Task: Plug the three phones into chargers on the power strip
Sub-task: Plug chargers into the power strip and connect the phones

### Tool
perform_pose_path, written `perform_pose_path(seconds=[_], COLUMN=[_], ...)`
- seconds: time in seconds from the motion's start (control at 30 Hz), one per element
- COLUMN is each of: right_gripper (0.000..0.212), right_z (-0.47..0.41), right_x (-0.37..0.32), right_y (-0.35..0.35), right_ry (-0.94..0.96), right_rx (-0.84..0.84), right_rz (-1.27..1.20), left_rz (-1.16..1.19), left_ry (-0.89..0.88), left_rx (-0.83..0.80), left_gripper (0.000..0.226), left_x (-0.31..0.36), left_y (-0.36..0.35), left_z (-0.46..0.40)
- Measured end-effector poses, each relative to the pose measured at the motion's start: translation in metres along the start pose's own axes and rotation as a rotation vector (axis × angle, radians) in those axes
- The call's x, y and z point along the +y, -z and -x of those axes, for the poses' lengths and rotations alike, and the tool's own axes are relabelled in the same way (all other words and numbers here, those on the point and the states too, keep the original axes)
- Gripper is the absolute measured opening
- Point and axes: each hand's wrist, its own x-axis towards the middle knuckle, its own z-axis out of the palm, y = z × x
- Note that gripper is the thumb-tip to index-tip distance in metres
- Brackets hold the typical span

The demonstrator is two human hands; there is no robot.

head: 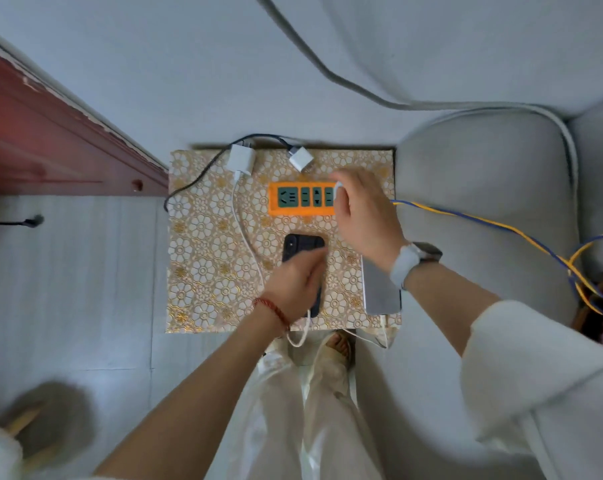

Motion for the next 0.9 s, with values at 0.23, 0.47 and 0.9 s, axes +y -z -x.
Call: perform_pose_path(seconds=[0.23,0.47,0.9], right_gripper=[0.033,0.030,0.029], right_z=[-0.062,-0.037,-0.029], right_x=[-0.002,0.007,0.030], right_y=[-0.039,-0.060,-0.050], right_ry=[-0.052,0.112,0.353], right_rx=[-0.411,-0.396,-0.405], right_rz=[0.314,0.729,0.796], left_rz=[-0.169,-0.221,-0.050], left_ry=[-0.003,0.194,0.523], left_rx=[-0.193,0.153,0.317], left_gripper=[0.032,0.040,0.025], left_x=[-0.043,-0.095,-0.099], left_y=[0.007,0.047,0.066], left_z=[0.028,-0.017,-0.093])
